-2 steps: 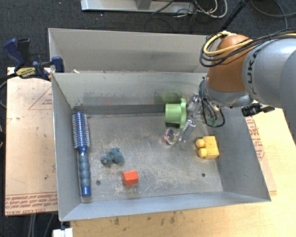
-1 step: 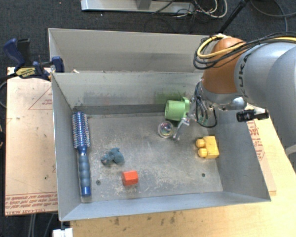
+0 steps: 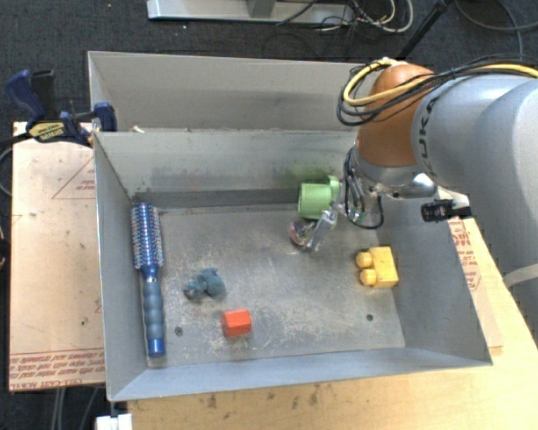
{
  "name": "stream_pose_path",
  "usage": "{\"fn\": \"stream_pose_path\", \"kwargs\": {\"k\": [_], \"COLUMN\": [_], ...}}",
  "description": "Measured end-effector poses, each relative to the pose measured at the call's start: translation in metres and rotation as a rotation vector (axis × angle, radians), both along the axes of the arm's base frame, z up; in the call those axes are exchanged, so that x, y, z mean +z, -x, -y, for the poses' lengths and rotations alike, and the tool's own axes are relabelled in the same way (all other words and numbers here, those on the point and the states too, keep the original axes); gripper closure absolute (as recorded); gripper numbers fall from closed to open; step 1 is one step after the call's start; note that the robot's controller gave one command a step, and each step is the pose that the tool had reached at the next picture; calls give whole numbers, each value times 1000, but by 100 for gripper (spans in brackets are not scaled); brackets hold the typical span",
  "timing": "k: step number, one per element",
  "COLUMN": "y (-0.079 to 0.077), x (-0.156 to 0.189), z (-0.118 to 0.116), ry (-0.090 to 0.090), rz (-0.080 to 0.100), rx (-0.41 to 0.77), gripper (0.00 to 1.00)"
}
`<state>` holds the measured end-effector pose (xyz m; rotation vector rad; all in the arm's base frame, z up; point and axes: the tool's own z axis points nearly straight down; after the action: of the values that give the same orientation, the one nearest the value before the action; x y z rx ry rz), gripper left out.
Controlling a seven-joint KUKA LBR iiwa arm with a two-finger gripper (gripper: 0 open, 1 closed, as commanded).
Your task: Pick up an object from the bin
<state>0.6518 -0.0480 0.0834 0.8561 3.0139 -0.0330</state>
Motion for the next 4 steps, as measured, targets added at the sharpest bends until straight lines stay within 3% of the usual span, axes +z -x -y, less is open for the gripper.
{"fn": "stream_pose_path", "kwargs": {"k": [1,2,3,4], "y": [11,-3,-1,-1], "x": [-7,2,1,1], "z": [59,24,26,25], "ry": [-23,-22,-23,-22], "rz": [8,0,-11,-11], "rx": [-118,220,218,219], "gripper": [0,0,100,100]}}
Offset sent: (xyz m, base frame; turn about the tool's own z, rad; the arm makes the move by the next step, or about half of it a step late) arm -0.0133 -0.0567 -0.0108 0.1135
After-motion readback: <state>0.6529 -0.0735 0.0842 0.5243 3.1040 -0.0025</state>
